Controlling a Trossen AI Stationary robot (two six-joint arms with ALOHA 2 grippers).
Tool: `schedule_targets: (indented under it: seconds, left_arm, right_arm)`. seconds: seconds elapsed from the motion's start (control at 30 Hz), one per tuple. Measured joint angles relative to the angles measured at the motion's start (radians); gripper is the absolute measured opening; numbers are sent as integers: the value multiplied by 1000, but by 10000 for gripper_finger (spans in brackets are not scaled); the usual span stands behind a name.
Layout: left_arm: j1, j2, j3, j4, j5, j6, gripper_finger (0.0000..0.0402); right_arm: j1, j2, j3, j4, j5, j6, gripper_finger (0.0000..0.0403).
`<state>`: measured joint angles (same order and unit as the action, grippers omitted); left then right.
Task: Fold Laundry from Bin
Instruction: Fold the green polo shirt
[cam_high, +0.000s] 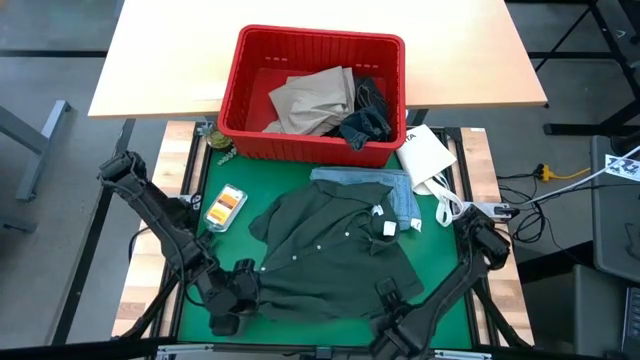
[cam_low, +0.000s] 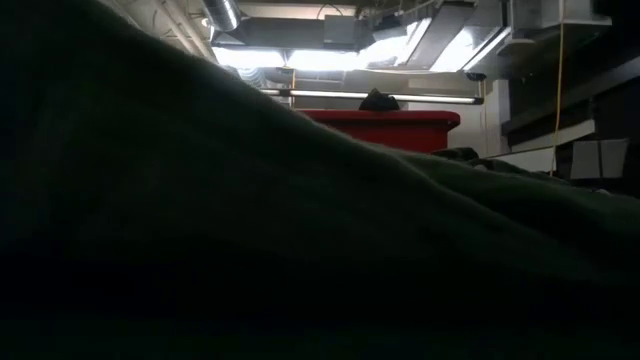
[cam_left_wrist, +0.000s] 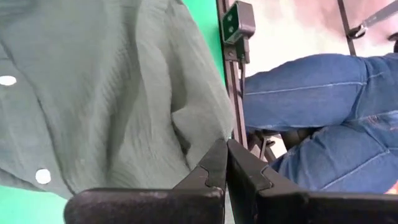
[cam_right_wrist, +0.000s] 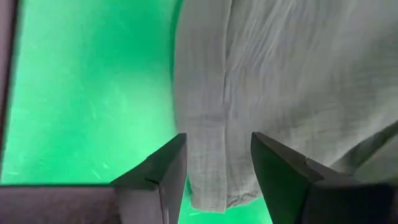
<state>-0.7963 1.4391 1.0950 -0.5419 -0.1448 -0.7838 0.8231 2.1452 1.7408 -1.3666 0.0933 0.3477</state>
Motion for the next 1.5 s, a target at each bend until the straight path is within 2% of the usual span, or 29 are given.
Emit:
schedule_targets:
  seconds: [0.13, 0.3, 0.4, 0.5, 0.6, 0.8, 0.87, 1.07, 1.17, 1.23, 1.33, 1.5]
  left_arm:
    - [-21, 0, 0, 0, -16, -3, 0]
    - [-37, 0, 0, 0, -28, -3, 0]
    - [-44, 0, 0, 0, -34, -11, 0]
    - [-45, 0, 0, 0, -41, -28, 0]
    - [-45, 0, 0, 0, -40, -52, 0]
    - [-45, 0, 0, -4, -21, -103, 0]
    - [-48, -4, 0, -4, -8, -112, 0]
    - [-68, -59, 0, -5, -7, -162, 0]
    - [-87, -97, 0, -5, -18, -184, 0]
    - [-103, -125, 0, -6, -27, -193, 0]
    - [-126, -170, 0, -9, -83, -205, 0]
    - [-158, -281, 2, -53, -220, -205, 0]
  right_arm:
    - [-30, 1, -94, 20, -26, -11, 177]
    - [-73, 1, -204, 68, -161, -86, 177]
    - [-87, -4, -262, 91, -204, -119, 177]
    - [-100, -7, -292, 105, -254, -142, 175]
    - [-107, -5, -289, 101, -295, -171, 153]
    - [-103, 4, -218, 83, -356, -232, 38]
    - [-103, 5, -181, 57, -358, -256, 12]
    - [-103, 5, -16, -103, -330, -276, 30]
    - [-103, 4, 94, -206, -280, -276, 16]
    - [-103, -4, 155, -196, -264, -275, 7]
    - [-103, -19, 244, -204, -219, -265, 10]
    - [-103, -66, 359, -203, -45, -256, 11]
